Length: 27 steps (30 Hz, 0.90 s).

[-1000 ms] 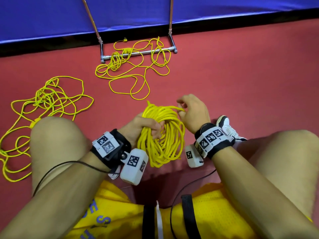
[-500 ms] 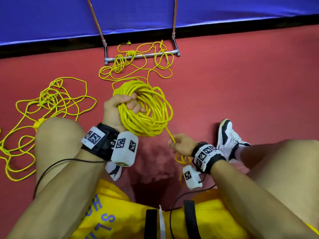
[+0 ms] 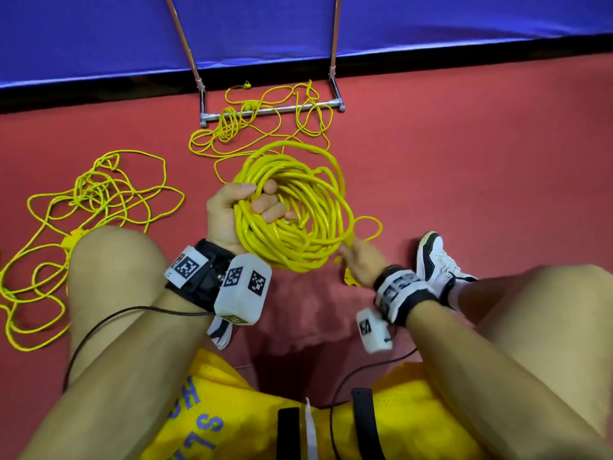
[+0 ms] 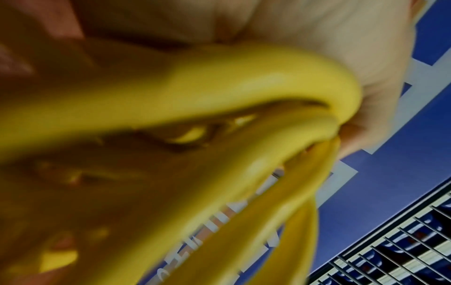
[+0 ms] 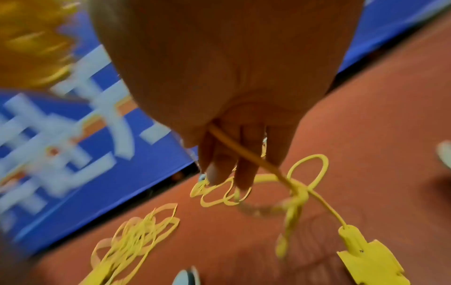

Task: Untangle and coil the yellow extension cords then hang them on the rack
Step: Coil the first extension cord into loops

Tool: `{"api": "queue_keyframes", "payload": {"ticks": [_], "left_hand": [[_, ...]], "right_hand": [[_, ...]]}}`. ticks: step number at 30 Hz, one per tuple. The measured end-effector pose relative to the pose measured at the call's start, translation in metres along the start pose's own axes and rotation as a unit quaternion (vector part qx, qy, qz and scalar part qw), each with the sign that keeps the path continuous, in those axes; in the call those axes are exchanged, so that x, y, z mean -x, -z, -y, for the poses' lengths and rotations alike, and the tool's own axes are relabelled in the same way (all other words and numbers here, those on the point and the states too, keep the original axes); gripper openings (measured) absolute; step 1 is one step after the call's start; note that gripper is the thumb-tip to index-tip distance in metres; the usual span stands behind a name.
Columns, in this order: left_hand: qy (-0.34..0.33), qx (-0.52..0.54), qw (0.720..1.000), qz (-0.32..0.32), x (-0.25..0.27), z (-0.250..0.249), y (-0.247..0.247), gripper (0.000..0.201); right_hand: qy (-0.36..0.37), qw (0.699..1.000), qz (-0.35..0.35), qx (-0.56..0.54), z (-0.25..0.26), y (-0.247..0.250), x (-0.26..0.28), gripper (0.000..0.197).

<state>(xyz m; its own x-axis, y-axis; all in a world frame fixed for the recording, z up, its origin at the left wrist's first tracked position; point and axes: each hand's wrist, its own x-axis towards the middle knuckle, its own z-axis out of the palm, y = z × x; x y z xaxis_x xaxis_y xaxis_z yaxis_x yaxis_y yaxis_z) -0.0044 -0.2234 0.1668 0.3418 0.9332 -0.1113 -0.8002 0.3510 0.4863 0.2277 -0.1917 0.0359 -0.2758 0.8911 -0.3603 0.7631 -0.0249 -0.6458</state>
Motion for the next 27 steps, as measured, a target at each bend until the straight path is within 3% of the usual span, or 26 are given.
{"api": "queue_keyframes", "payload": {"ticks": [2, 3, 5, 8, 11, 13, 14, 17, 20, 23, 25, 27], "left_hand": [[-0.029, -0.003, 0.999, -0.021, -0.003, -0.004, -0.002, 0.041], [-0.056, -0.01, 0.997, -0.055, -0.005, -0.008, -0.001, 0.044], [-0.125, -0.031, 0.983, -0.131, -0.009, -0.019, 0.001, 0.043], [-0.203, 0.006, 0.955, -0.217, -0.009, -0.035, 0.002, 0.017], [-0.247, 0.016, 0.932, -0.266, -0.007, -0.039, -0.001, 0.015], [-0.301, -0.063, 0.892, -0.33, -0.01, -0.038, 0.002, 0.009], [-0.336, -0.125, 0.859, -0.365, -0.011, -0.035, 0.006, 0.009], [-0.357, -0.393, 0.73, -0.43, -0.016, -0.028, 0.024, 0.011], [-0.282, -0.605, 0.635, -0.39, -0.016, -0.016, 0.032, 0.04], [-0.137, -0.755, 0.549, -0.331, -0.015, 0.0, 0.034, 0.049], [-0.057, -0.8, 0.551, -0.233, -0.014, 0.011, 0.033, 0.051], [-0.02, -0.803, 0.591, -0.078, -0.013, 0.021, 0.031, 0.045]], "right_hand": [[0.025, 0.985, 0.137, 0.103, 0.014, -0.024, 0.015, 0.037], [0.036, 0.981, 0.162, 0.099, 0.018, -0.032, 0.021, 0.036], [0.049, 0.985, 0.16, 0.049, 0.027, -0.036, 0.029, 0.024], [0.031, 0.984, 0.175, 0.02, 0.025, -0.028, 0.03, 0.021], [0.04, 0.977, 0.176, 0.112, 0.012, -0.025, 0.034, 0.02], [0.055, 0.969, 0.153, 0.187, 0.006, -0.022, 0.036, 0.013], [0.07, 0.97, 0.132, 0.193, 0.006, -0.02, 0.036, 0.011], [0.187, 0.966, 0.049, 0.174, 0.025, -0.008, 0.038, 0.008], [0.305, 0.943, 0.019, 0.129, 0.056, 0.001, 0.056, 0.01], [0.356, 0.929, -0.052, 0.081, 0.081, 0.016, 0.075, 0.018], [0.366, 0.921, -0.125, 0.055, 0.086, 0.026, 0.077, 0.023], [0.367, 0.908, -0.189, 0.069, 0.085, 0.031, 0.074, 0.028]]}}
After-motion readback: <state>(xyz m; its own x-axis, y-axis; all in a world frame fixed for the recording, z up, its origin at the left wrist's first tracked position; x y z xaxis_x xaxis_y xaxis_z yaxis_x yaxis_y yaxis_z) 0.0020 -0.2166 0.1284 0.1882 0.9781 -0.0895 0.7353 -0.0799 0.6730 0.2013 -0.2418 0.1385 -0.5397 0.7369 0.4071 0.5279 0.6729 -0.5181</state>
